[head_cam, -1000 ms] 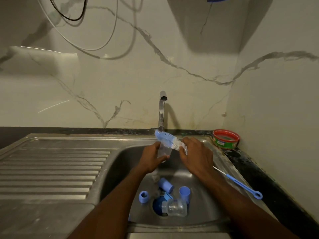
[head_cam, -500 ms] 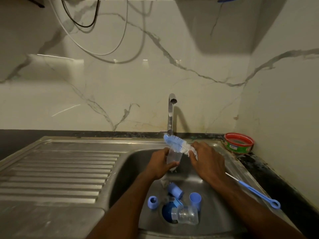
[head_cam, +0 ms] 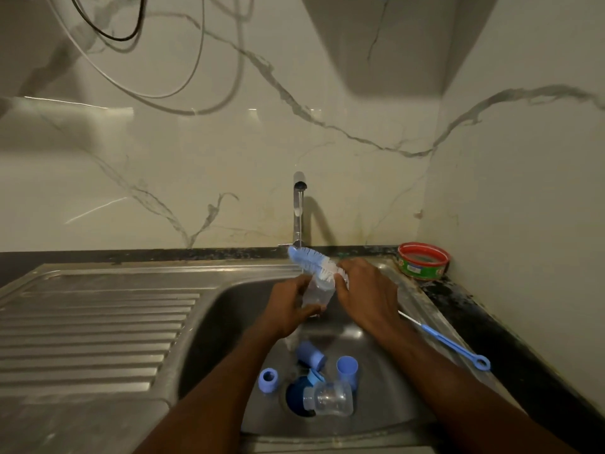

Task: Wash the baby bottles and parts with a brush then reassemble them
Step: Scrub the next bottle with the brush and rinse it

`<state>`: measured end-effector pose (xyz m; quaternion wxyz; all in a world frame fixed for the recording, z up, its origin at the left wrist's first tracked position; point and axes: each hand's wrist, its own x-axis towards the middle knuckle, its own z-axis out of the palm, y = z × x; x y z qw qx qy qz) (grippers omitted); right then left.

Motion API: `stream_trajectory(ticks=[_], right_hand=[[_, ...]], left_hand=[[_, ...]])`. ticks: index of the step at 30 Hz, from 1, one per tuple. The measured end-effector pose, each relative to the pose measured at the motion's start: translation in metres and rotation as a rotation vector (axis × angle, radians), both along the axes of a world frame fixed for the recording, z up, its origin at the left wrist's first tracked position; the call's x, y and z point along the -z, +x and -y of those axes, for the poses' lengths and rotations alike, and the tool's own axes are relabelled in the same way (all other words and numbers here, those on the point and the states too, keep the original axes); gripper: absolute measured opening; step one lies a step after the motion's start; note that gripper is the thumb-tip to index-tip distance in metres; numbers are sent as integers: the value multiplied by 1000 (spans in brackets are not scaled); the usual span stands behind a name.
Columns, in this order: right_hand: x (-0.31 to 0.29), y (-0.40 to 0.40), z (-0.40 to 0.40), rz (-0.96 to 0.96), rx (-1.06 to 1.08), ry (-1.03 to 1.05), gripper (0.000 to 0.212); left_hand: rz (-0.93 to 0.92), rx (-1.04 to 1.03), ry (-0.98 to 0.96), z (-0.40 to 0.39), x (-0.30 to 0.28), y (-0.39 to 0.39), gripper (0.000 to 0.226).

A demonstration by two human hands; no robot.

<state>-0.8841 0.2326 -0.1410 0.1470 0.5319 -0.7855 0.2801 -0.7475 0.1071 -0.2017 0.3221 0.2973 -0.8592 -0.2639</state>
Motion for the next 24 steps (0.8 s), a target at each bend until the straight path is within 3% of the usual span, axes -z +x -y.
stream_trajectory(ticks=[8,13,19,24], right_hand=[[4,-1,-5,-29,-10,15,26],[1,0,3,20,-5,-32,30],[4,-7,-7,-6,-7,-13,20],[3,1,0,8,-50,-62,26]], left_hand=[[-44,-296,72,8,-3,14,48],[39,9,-10,-7,-9,4,52],[-11,-298,70,6,-6,9,42],[96,-19,-65,-2,-6,8,53]])
